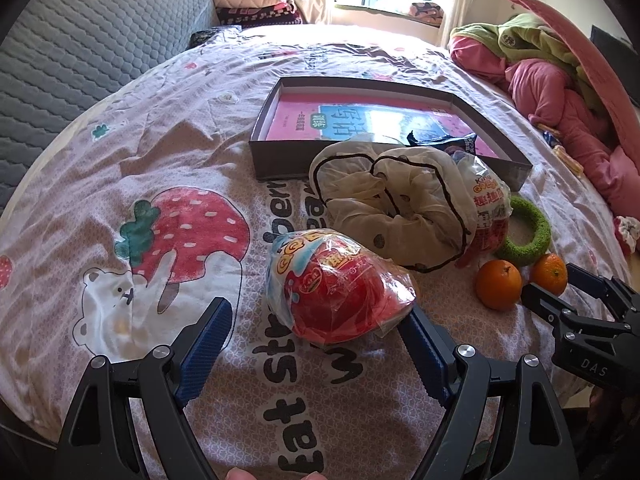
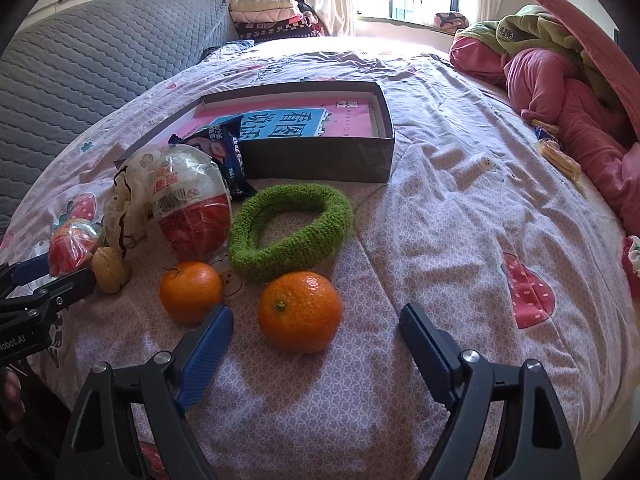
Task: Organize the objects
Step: 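Close left tool on red-wrapped ball while right tool grasps the orange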
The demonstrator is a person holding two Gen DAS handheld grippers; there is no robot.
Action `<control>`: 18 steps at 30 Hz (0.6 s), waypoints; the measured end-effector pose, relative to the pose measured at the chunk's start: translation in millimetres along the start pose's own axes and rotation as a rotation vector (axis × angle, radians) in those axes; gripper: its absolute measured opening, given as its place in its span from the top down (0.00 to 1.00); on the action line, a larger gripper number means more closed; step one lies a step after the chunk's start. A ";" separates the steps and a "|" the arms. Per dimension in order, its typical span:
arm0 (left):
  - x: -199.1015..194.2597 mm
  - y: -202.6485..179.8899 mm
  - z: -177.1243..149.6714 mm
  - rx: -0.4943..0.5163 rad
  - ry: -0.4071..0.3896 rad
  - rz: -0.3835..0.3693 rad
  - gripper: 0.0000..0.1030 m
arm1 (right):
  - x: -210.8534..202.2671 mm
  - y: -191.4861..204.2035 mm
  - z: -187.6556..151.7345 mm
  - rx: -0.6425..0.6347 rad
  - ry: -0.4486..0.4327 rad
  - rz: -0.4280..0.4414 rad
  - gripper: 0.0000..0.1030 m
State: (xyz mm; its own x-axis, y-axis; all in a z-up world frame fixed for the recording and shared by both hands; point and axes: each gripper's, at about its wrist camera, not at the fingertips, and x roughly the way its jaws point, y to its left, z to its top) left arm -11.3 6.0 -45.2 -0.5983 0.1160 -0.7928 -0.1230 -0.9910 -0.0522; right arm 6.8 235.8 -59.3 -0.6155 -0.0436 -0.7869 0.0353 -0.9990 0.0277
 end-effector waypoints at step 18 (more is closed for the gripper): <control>16.6 25.7 12.5 -0.112 0.002 -0.044 0.18 | 11.9 6.4 3.7 0.012 0.002 -0.027 0.36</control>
State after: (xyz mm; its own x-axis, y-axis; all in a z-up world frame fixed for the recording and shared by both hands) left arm -34.3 -16.7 -52.1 -0.5929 0.1594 -0.7893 -0.0598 -0.9862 -0.1542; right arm -3.2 228.9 -66.2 -0.6147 -0.0171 -0.7886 0.0092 -0.9999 0.0144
